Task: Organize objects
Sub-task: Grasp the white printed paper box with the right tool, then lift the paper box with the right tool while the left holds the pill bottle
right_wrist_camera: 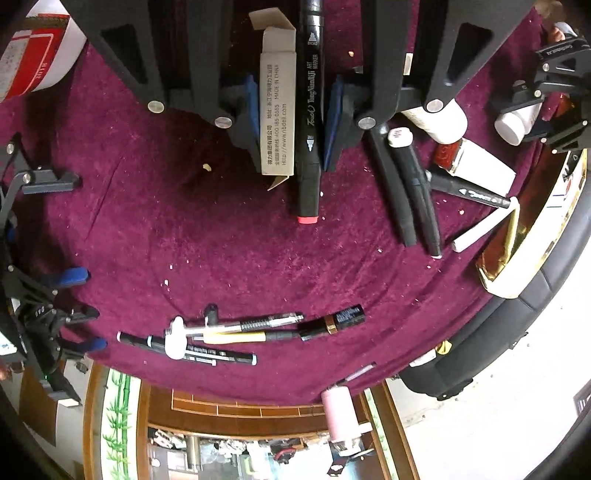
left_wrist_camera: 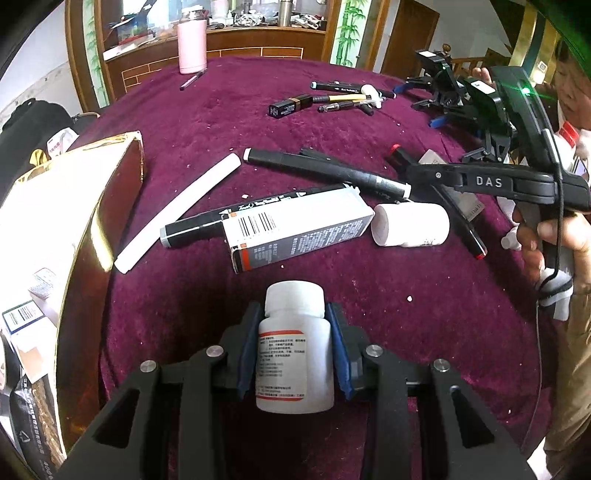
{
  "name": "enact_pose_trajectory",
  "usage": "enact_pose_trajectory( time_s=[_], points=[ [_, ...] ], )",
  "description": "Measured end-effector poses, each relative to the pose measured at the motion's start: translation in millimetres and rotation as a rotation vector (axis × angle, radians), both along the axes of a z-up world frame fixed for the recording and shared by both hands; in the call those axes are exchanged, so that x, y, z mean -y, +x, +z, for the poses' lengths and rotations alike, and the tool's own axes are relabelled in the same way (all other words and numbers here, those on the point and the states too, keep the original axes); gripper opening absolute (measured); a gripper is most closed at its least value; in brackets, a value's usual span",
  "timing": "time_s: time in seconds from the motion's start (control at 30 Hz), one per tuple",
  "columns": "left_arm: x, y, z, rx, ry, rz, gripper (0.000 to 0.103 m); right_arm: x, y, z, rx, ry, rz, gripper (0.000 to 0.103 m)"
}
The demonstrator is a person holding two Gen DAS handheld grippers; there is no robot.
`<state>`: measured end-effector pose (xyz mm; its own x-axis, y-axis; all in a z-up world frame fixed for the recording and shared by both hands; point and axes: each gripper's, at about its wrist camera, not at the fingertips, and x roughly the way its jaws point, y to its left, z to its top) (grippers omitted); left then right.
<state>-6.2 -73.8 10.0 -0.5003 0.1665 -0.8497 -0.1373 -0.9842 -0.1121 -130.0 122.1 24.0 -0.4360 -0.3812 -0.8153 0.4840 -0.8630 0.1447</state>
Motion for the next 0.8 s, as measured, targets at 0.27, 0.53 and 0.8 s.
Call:
enact_pose_trajectory(
  time_s=[0.27, 0.53, 0.8],
  points=[
    [2.4, 4.0, 5.2, -0.015, 0.003, -0.002, 0.034, 0.7, -0.1, -3.3, 0.047, -0.035, 0.036, 0.032],
    [5.4, 3.9, 1.8, -0.002, 0.009, 0.005, 0.034, -16.3, 3.2, 9.3, 0.061, -0.027, -0.016, 0.053],
    [4.3, 2.5, -0.2, -0.003, 0.002, 0.004, 0.034, -14.6, 6.4, 5.1, 0.073, 0.055, -0.023, 0.016]
  ],
)
